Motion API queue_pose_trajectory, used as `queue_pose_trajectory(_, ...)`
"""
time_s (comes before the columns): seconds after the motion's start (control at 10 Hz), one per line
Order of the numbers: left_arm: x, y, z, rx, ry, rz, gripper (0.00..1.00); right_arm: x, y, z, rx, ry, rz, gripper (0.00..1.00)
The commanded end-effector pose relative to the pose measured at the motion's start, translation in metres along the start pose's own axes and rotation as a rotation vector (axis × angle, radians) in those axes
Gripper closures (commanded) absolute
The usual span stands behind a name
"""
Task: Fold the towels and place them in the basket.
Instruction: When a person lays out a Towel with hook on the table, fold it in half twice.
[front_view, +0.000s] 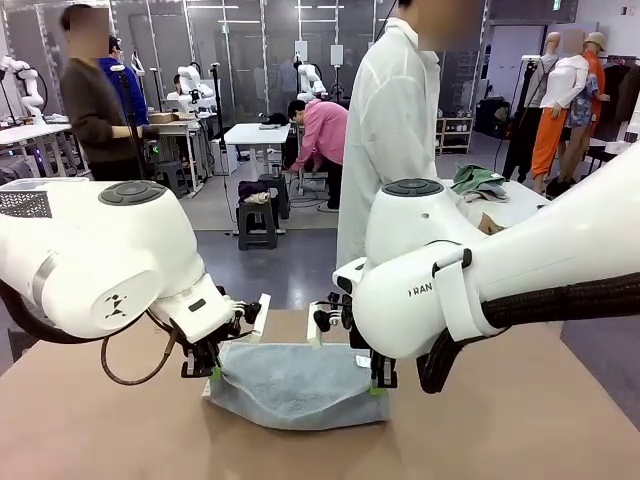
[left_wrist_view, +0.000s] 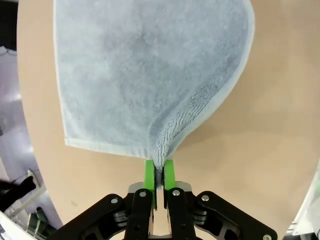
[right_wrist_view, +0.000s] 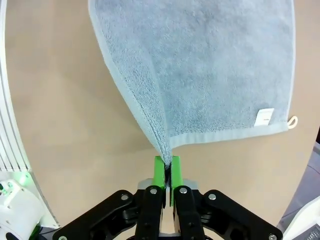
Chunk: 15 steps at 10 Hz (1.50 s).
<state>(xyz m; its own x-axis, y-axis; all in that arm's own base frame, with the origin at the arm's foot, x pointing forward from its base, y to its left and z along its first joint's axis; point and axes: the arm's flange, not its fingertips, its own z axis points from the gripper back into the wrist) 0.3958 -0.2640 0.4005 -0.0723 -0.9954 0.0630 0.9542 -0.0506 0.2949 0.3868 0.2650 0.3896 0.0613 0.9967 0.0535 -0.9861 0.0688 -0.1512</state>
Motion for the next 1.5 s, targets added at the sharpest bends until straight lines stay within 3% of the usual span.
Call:
queue_pose_trajectory(0.0,0.001,0.009,0.001,0.015,0.069,0.055,0.91,-0.005,-0.012,0.004,-0.015,0.015,-0.002,0.94)
queue_pose_trajectory(0.6,-0.01,0.012,-0.003,-0.042,0.027,0.054,0.91,-0.006,-0.008,0.003,-0.011,0.0,-0.014,0.94)
queue_pose_trajectory(0.9,-0.002,0.05,0.003,-0.033,0.01,0.057,0.91,-0.01,-0.047,0.014,-0.006,-0.049,-0.002,0.94)
queue_pose_trajectory(1.4,-0.003,0.123,-0.014,0.026,0.025,0.153,0.91,-0.015,-0.119,0.017,-0.008,-0.045,-0.021,0.94)
